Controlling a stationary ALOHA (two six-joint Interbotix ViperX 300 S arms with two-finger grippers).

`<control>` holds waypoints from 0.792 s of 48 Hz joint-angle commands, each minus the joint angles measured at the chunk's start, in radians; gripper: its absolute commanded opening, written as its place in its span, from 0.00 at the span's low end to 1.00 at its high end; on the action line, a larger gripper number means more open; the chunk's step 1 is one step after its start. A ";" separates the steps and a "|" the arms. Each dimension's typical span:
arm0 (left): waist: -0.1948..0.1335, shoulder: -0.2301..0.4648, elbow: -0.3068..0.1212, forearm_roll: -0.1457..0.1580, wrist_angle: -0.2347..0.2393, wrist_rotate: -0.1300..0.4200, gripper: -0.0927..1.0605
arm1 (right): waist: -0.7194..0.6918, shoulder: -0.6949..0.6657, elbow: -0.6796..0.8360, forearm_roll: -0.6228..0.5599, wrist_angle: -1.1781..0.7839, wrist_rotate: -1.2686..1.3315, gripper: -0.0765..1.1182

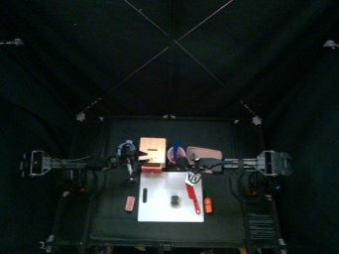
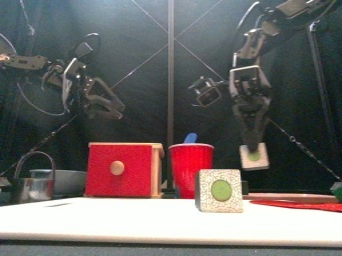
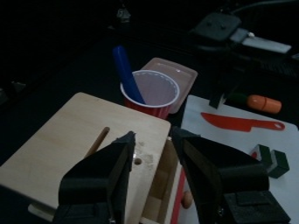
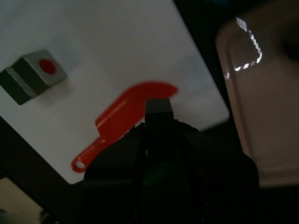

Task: Place sushi on board then cut the sushi with the knife then place the pieces on the plate
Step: Place the 4 sushi pieces on the plate

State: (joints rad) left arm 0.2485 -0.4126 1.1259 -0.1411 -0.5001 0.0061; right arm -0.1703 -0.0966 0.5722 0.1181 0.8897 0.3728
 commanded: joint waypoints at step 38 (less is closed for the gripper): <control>-0.006 -0.008 0.005 0.212 -0.041 0.002 0.76 | -0.345 -0.064 0.181 -0.253 -0.227 0.724 0.53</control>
State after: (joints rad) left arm 0.2378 -0.4142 1.1382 0.0430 -0.5338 0.0061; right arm -0.5031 -0.1549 0.7701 -0.1273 0.6703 1.0707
